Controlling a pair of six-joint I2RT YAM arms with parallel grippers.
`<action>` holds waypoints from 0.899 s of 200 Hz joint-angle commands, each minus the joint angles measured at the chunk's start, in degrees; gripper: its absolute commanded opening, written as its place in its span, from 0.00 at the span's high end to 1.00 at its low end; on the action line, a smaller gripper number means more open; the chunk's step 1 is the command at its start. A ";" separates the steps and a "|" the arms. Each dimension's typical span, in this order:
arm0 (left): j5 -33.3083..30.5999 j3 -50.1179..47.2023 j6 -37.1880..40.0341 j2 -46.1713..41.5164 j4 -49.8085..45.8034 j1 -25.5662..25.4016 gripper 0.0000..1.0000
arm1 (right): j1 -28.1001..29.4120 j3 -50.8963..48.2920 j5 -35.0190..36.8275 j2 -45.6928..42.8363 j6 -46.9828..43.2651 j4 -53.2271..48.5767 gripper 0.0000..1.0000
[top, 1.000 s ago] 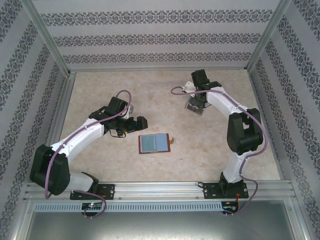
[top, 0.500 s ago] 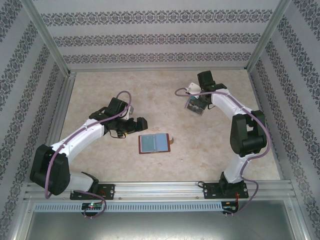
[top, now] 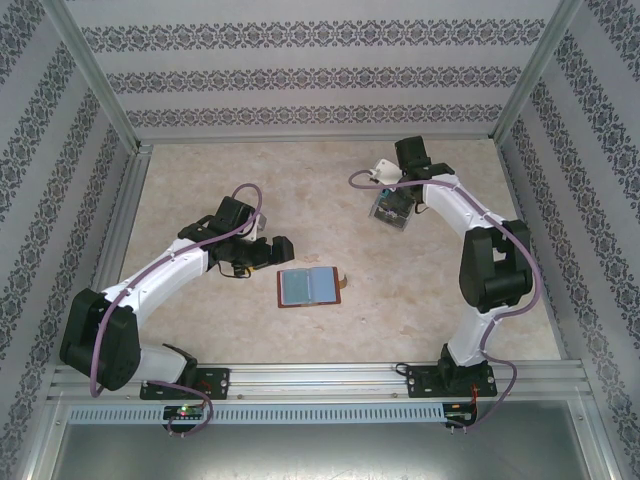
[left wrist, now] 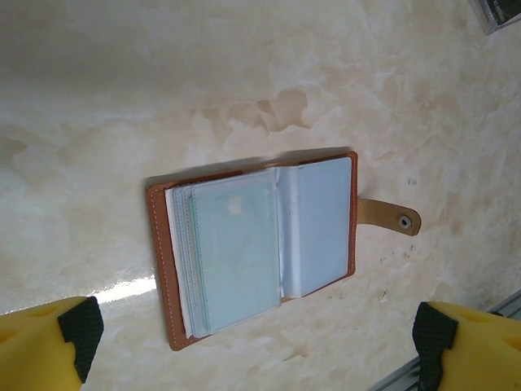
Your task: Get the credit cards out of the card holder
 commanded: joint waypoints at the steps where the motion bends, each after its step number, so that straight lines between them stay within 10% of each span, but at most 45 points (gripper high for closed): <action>1: -0.03 -0.34 -0.22 -0.70 -0.96 0.63 0.00 | 0.12 0.97 -1.47 1.92 -0.46 0.30 1.00; 180: -0.22 -0.72 -0.46 -1.16 -1.58 1.18 0.00 | -2.38 1.82 -0.87 6.77 2.81 1.91 0.98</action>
